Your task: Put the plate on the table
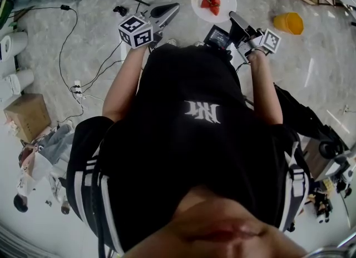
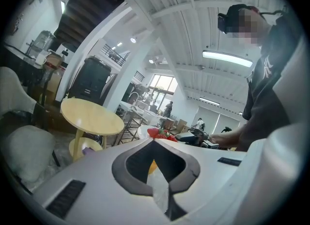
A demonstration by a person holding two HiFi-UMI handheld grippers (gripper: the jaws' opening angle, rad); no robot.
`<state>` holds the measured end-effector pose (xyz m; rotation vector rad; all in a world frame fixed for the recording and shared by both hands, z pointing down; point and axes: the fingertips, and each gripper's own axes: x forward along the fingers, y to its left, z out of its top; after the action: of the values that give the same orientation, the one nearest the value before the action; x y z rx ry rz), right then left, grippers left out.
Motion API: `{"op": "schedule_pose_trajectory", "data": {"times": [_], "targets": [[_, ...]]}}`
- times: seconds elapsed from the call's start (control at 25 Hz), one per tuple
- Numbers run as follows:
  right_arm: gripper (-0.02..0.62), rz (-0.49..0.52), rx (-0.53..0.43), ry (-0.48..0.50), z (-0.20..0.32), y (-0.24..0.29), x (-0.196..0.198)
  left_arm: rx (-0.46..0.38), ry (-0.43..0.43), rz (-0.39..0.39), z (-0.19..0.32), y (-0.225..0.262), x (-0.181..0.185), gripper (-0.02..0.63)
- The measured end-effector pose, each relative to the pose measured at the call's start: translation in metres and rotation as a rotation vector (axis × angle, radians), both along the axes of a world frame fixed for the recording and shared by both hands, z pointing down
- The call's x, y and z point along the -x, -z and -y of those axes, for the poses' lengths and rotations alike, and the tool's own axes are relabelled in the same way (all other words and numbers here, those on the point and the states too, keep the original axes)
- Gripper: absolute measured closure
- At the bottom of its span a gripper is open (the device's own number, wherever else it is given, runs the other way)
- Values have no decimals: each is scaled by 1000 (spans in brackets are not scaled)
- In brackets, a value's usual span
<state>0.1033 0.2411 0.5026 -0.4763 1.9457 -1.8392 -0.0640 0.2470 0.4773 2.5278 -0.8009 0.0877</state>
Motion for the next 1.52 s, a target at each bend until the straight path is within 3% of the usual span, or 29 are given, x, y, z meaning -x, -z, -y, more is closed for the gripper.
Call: {"op": "schedule_pose_trajectory", "data": {"times": [1.08,1.52], "targets": [[578,67,-9,16,2,-4,-7,10,53,33,-18,-4,-3,604],[578,98,-33,-62,13,-1,-41,17,23,38,-15,-6,-27,604]]}}
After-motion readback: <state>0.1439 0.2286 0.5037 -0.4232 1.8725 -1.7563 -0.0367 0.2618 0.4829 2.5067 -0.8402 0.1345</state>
